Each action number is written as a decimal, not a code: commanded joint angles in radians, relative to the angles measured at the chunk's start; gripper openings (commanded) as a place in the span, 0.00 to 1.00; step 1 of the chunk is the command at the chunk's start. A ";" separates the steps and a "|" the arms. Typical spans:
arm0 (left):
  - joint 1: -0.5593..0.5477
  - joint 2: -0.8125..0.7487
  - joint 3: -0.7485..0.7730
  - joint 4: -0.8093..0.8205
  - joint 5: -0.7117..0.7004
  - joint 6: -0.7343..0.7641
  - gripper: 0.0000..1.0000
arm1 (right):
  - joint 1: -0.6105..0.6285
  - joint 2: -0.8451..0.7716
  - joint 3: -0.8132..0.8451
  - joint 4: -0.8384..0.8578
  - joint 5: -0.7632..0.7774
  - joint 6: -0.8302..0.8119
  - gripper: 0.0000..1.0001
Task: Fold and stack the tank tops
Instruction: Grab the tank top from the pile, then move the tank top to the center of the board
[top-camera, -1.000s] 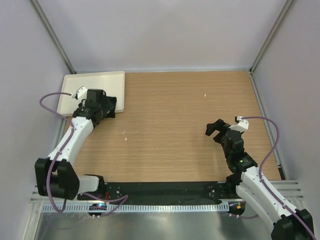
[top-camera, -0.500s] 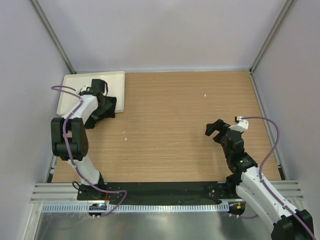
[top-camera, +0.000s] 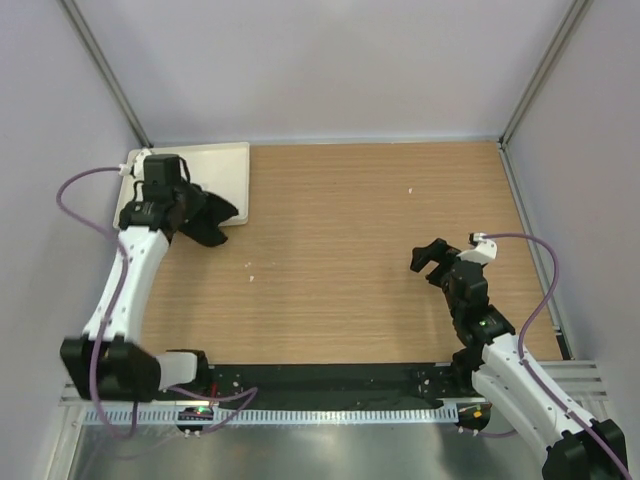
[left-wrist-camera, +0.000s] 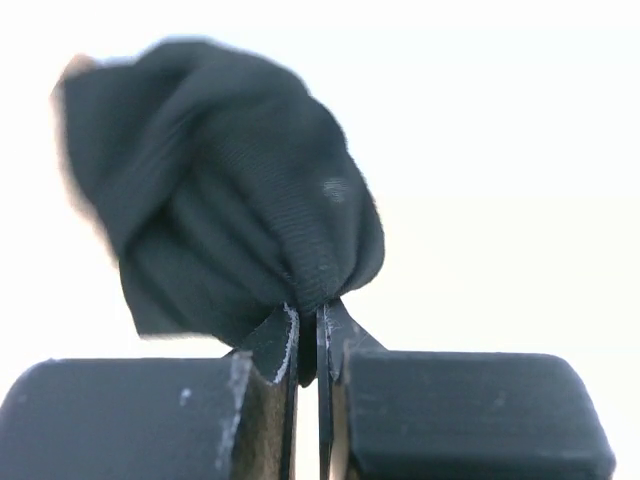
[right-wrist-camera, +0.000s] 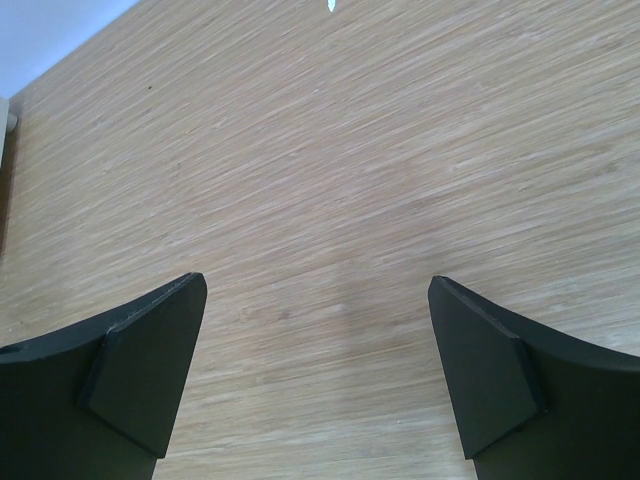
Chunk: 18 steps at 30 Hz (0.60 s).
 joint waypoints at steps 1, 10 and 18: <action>-0.106 -0.265 0.080 0.015 0.045 0.013 0.00 | 0.000 0.000 0.004 0.060 0.005 -0.009 1.00; -0.526 -0.396 0.143 0.039 0.120 -0.116 0.00 | 0.001 0.018 0.008 0.068 0.003 -0.011 1.00; -0.697 -0.012 0.344 -0.014 0.079 0.069 0.22 | 0.000 0.014 0.005 0.069 -0.004 -0.015 1.00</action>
